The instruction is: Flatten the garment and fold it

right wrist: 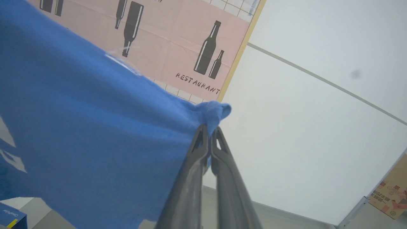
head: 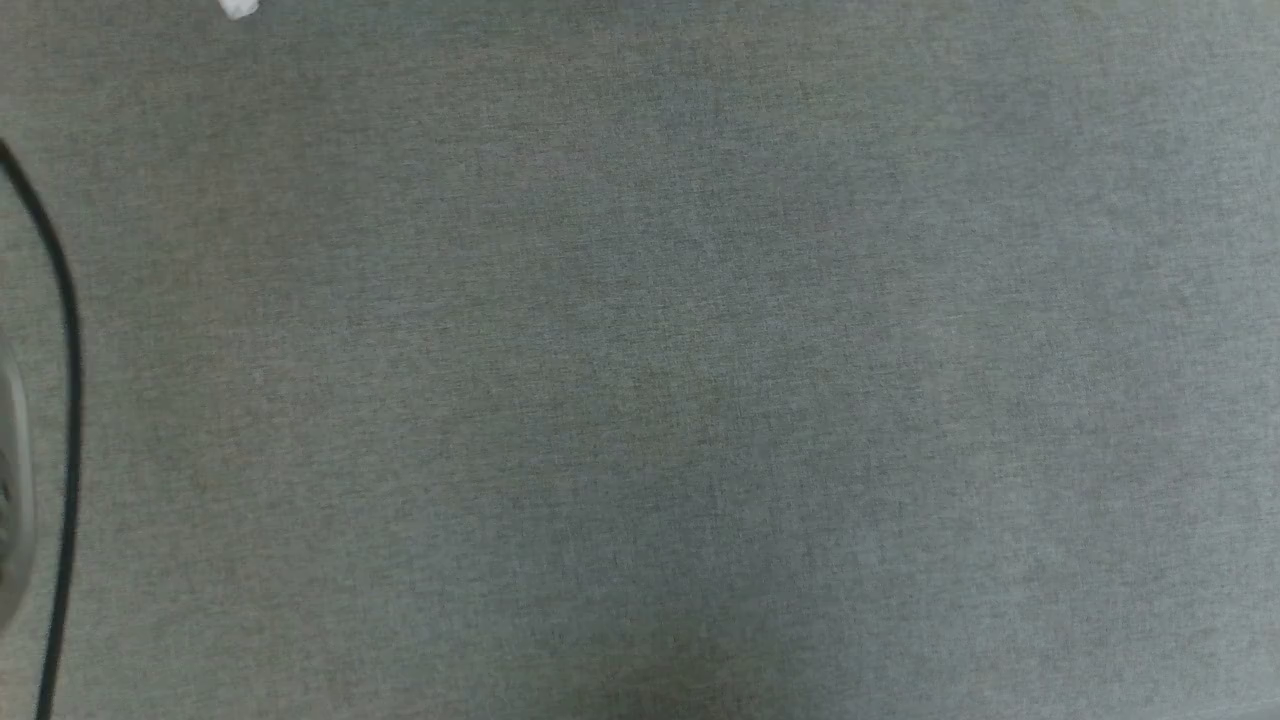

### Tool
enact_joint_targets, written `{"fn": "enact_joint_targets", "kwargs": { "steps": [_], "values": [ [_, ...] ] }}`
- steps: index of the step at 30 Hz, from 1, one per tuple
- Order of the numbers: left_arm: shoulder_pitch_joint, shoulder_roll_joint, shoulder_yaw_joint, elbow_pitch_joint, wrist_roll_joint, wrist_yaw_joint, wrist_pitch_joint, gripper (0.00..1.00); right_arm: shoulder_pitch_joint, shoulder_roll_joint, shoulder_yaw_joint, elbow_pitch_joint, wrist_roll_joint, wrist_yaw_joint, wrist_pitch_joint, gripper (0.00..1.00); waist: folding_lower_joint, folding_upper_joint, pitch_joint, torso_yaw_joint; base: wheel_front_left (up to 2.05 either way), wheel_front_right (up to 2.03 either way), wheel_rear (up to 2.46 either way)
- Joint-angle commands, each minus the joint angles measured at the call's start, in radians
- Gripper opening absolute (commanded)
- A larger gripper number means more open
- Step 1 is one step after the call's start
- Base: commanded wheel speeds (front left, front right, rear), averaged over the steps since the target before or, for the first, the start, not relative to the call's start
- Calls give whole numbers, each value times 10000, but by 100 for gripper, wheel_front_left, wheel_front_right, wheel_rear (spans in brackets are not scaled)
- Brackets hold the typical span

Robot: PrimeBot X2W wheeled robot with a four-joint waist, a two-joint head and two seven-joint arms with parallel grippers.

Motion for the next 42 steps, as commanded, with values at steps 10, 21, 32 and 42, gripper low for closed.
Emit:
{"fn": "enact_joint_targets", "kwargs": {
  "steps": [10, 21, 32, 42],
  "values": [
    [5755, 1049, -1000, 830, 766, -324, 535, 0, 3229, 196, 894, 1675, 726, -15, -717, 0, -2, 58, -1249, 636, 0, 0, 0],
    [12862, 1467, -1886, -226, 345, 262, 2086, 0, 7819, -220, 1176, 773, 1982, -15, -137, 0, -2, 58, -3201, 1270, 0, 0, 0],
    [17082, 1448, -2471, -2267, -1090, 914, 4267, 0, 11885, 334, -699, -963, 1492, -15, 564, 0, -2, 58, -4309, 1713, 0, 0, 0],
    [18997, 1489, -2810, -3628, -1785, 1592, 5356, 0, 14098, 1177, -2358, -1868, 1212, -15, 1157, 0, -2, 58, -4496, 1949, 0, 0, 0]
  ]
}}
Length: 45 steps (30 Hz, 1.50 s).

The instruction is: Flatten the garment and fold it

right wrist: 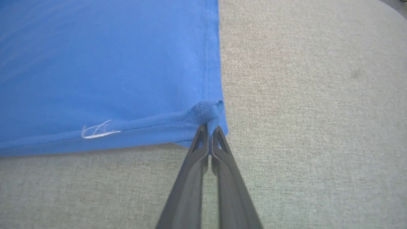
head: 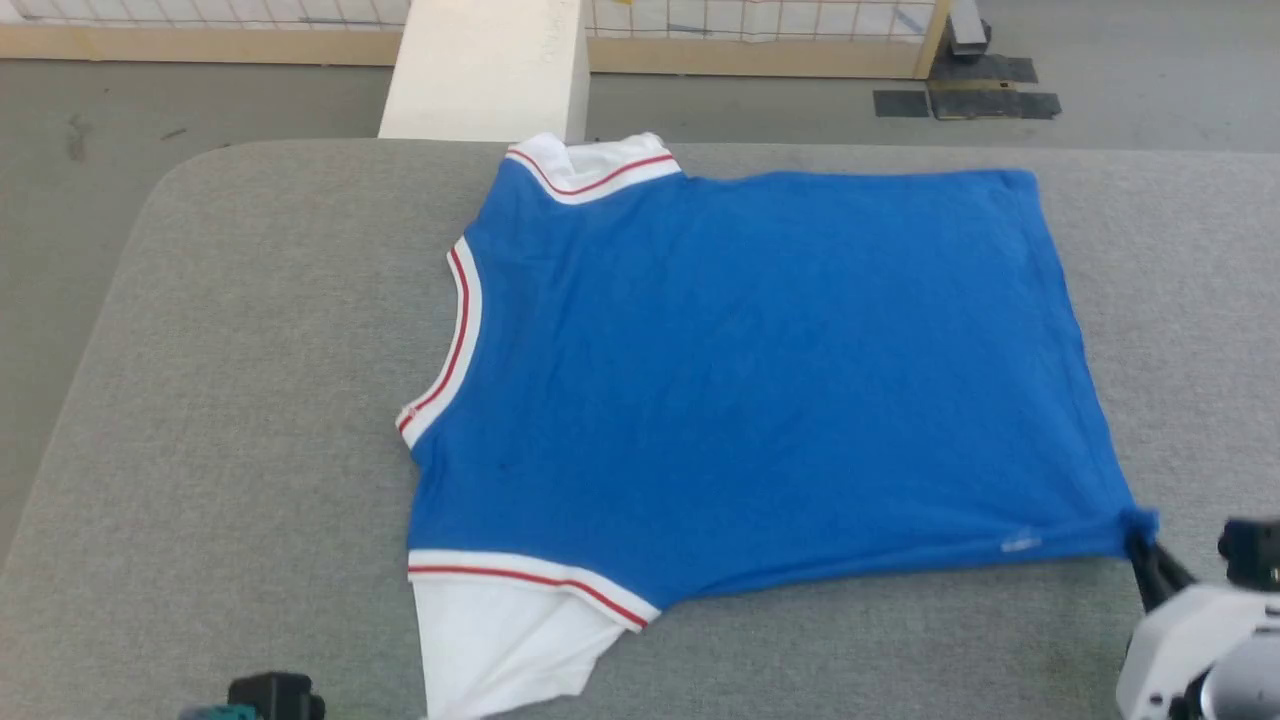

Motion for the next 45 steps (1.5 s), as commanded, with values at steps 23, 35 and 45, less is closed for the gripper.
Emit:
{"fn": "enact_joint_targets", "kwargs": {
  "steps": [23, 35, 45],
  "values": [
    [-2952, -972, -622, -296, 3144, -815, -3951, 0, 764, 826, 415, -1157, -47, -19, -2536, 0, 2, 57, 272, -151, 0, 0, 0],
    [-6239, -802, -189, 1183, 2723, -1581, -3080, 0, -1369, 214, 891, -827, 42, -19, -1596, 0, 2, 57, 1104, -749, 0, 0, 0],
    [-8312, -219, 70, 3083, 1846, -1826, -897, 0, -3385, -324, 1163, 150, 132, -19, 81, 0, 2, 57, 2196, -1115, 0, 0, 0]
  ]
}}
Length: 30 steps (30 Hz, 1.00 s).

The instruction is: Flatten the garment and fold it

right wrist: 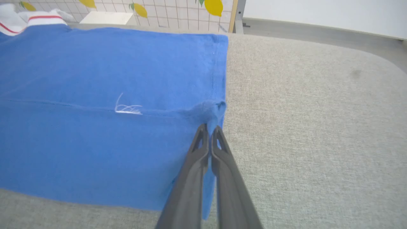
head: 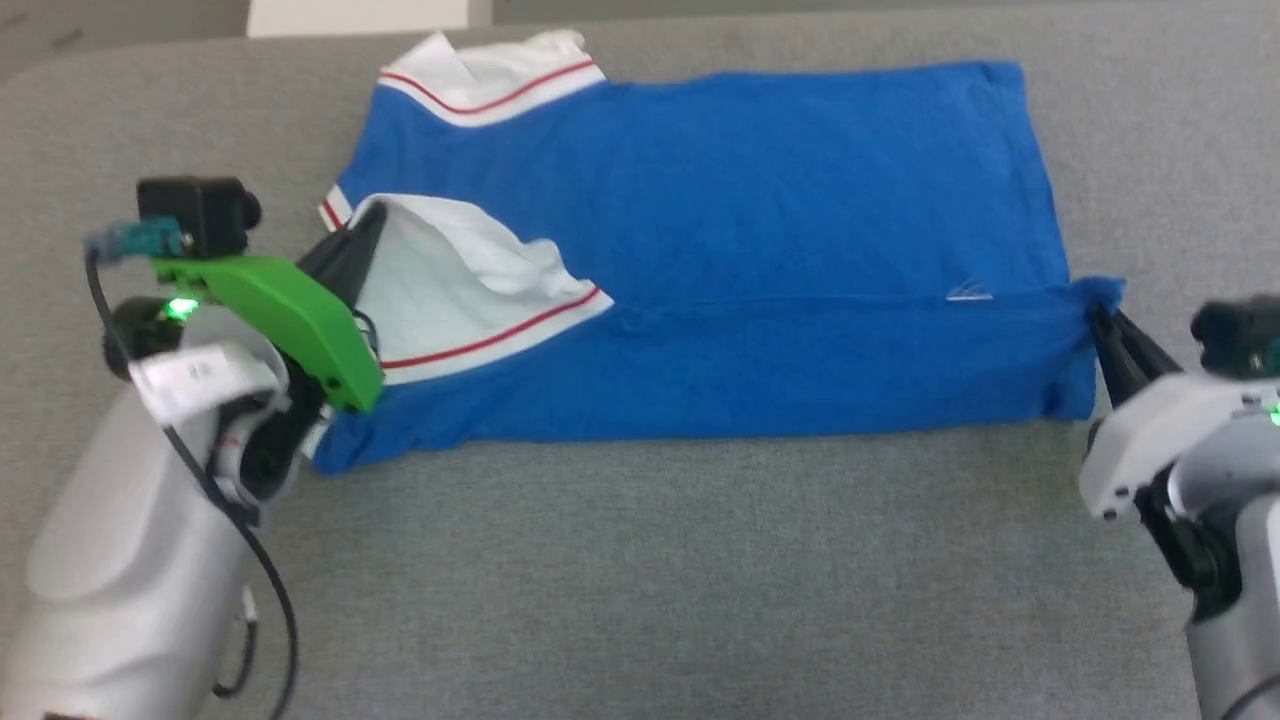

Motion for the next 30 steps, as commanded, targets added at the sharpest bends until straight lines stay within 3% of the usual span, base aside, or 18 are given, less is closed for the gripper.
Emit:
{"fn": "enact_joint_targets", "kwargs": {
  "steps": [1, 10, 16, 19, 20, 21, 22, 23, 30],
  "values": [
    [-282, 163, -11, 292, -151, -26, 333, 0, -336, -61, 110, 145, 125, -17, 248, 0, 0, 57, 507, -246, 0, 0, 0],
    [-655, 476, -153, 1917, -800, 569, 2855, 0, -1454, -280, 744, 1005, 686, -17, 1984, 0, 0, 57, 1193, -471, 0, 0, 0],
    [-448, 586, -432, 2027, -1177, 1008, 4551, 0, -1845, -325, 916, 1310, 977, -17, 3468, 0, 0, 57, 1333, -497, 0, 0, 0],
    [-403, 642, -455, 1704, -1187, 1095, 4688, 0, -1905, -327, 932, 1254, 1073, -17, 3842, 0, 0, 57, 1314, -458, 0, 0, 0],
    [-406, 652, -428, 1575, -1101, 1103, 4467, 13, -1889, -307, 912, 1229, 1095, -17, 3909, 0, 0, 57, 1285, -445, 0, 0, 0],
    [-405, 657, -379, 1411, -942, 1103, 4037, 62, -1854, -254, 873, 1181, 1167, -17, 3936, 11, 0, 57, 1227, -433, 0, 0, 0],
    [-390, 654, -311, 1256, -742, 1104, 3472, 100, -1808, -216, 851, 1082, 1211, -17, 3837, 47, 0, 57, 1150, -419, 0, 0, 0],
    [-367, 651, -257, 1130, -554, 1099, 2953, 100, -1751, -199, 832, 1000, 1224, -17, 3724, 100, 0, 57, 1092, -409, 0, 0, 0],
    [446, 338, 162, 376, 993, 1318, -1889, 100, -800, 125, 288, 221, 1089, -17, 1289, 100, 0, 57, 179, -193, 0, 0, 0]
  ]
}}
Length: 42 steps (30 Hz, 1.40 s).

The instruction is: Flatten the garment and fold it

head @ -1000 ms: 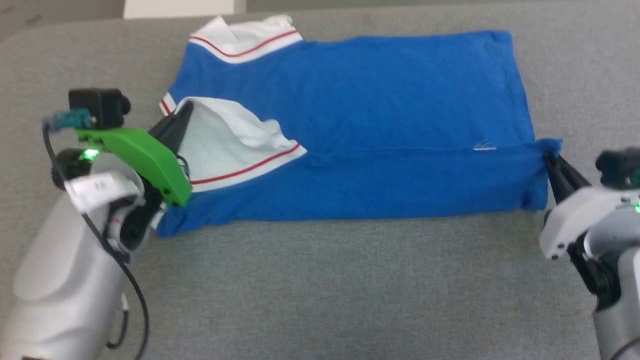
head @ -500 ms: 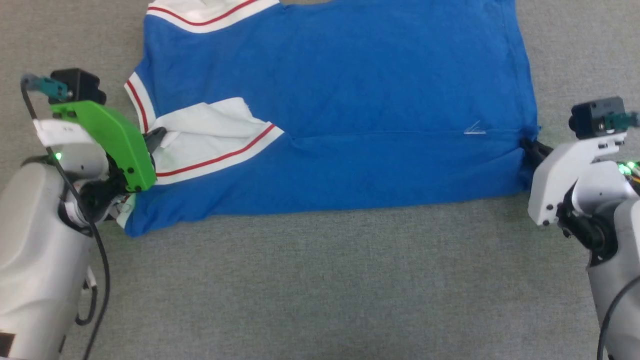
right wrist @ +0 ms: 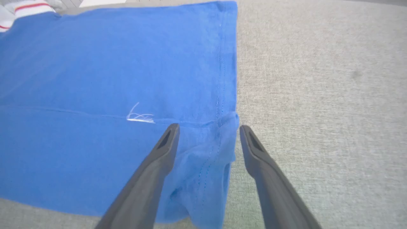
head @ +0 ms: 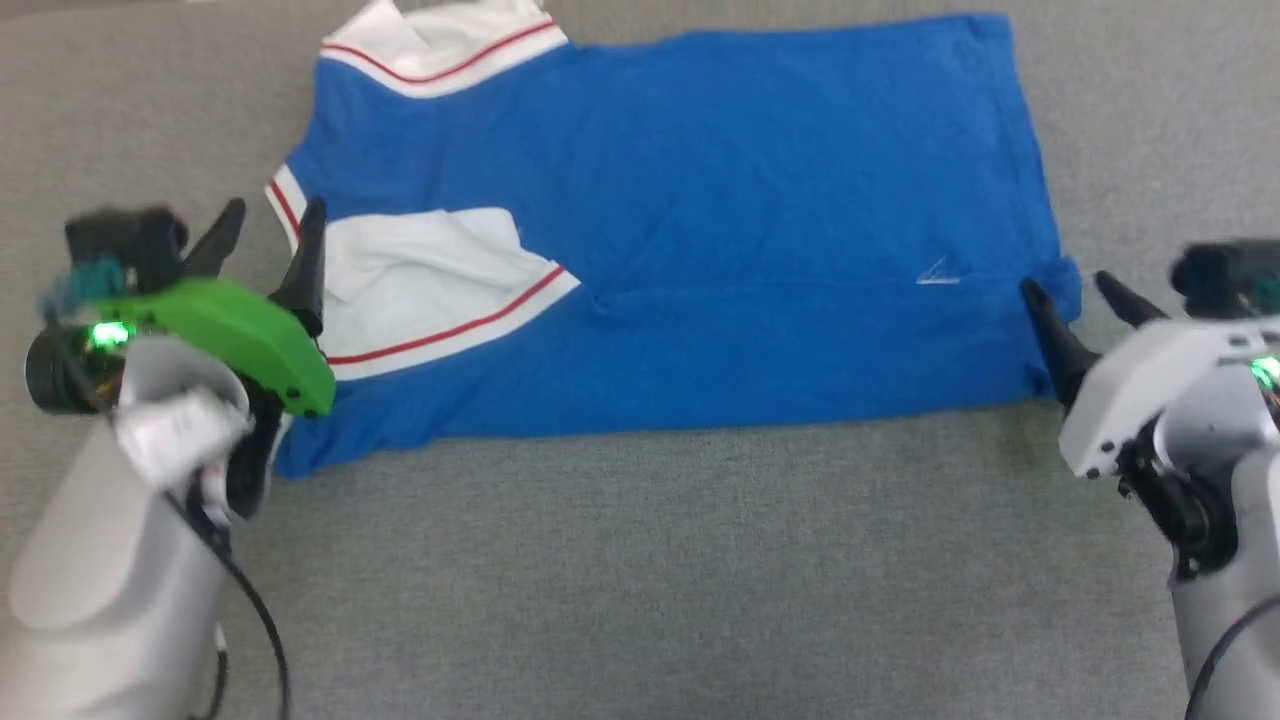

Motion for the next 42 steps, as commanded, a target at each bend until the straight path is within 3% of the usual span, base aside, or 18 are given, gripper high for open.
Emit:
{"fn": "enact_joint_targets", "kwargs": {
  "steps": [1, 6, 12, 16, 21, 24, 31, 35, 36, 37, 38, 42],
  "values": [
    [347, -135, 89, -137, 205, 161, -654, 100, 319, 128, -100, -144, -66, -15, -492, 100, -2, 57, -558, 175, 0, 0, 0],
    [1738, -738, 398, -655, 383, 708, -2576, 100, 1471, 785, -653, -679, -201, -15, -2800, 100, -2, 57, -1347, 336, 0, 0, 0],
    [3087, -939, 407, -1044, 777, 1327, -2916, 100, 2637, 1293, -652, -1279, -300, -15, -4785, 100, -2, 57, -1828, 317, 0, 0, 0],
    [3565, -902, 412, -993, 862, 1666, -2815, 100, 3013, 1432, -330, -1450, -189, -15, -5378, 100, -2, 57, -1911, 164, 0, 0, 0],
    [3804, -830, 365, -578, 664, 2123, -1695, 100, 3089, 1495, -242, -1445, -178, -15, -5674, 100, -2, 57, -1929, -59, 0, 0, 0],
    [3674, -881, 314, -416, 361, 2173, -895, 100, 3062, 1511, -181, -1426, -230, -15, -5727, 100, -2, 57, -1877, -170, 0, 0, 0],
    [3316, -744, 224, 60, -159, 2748, 1415, 100, 2949, 1538, 41, -1322, -115, -15, -5738, 100, -2, 57, -1713, -498, 0, 0, 0],
    [3328, -567, 56, 84, -497, 2864, 2808, 100, 2933, 1547, 154, -1243, -81, -15, -5770, 100, -2, 57, -1672, -665, 0, 0, 0],
    [3373, -520, -17, 49, -587, 2853, 3163, 95, 2940, 1548, 168, -1228, -88, -15, -5774, 100, -2, 57, -1670, -701, 0, 0, 0],
    [3423, -466, -84, -34, -685, 2840, 3520, 42, 2954, 1550, 168, -1212, -95, -15, -5781, 100, -2, 57, -1670, -732, 0, 0, 0],
    [3453, -422, -114, -135, -734, 2828, 3696, 0, 2964, 1551, 165, -1202, -102, -15, -5787, 100, -2, 57, -1669, -752, 0, 0, 0],
    [3565, -289, -157, -536, -751, 2835, 3868, 0, 2975, 1556, 68, -1145, -46, -15, -5831, 100, -2, 57, -1655, -758, 0, 0, 0]
  ]
}}
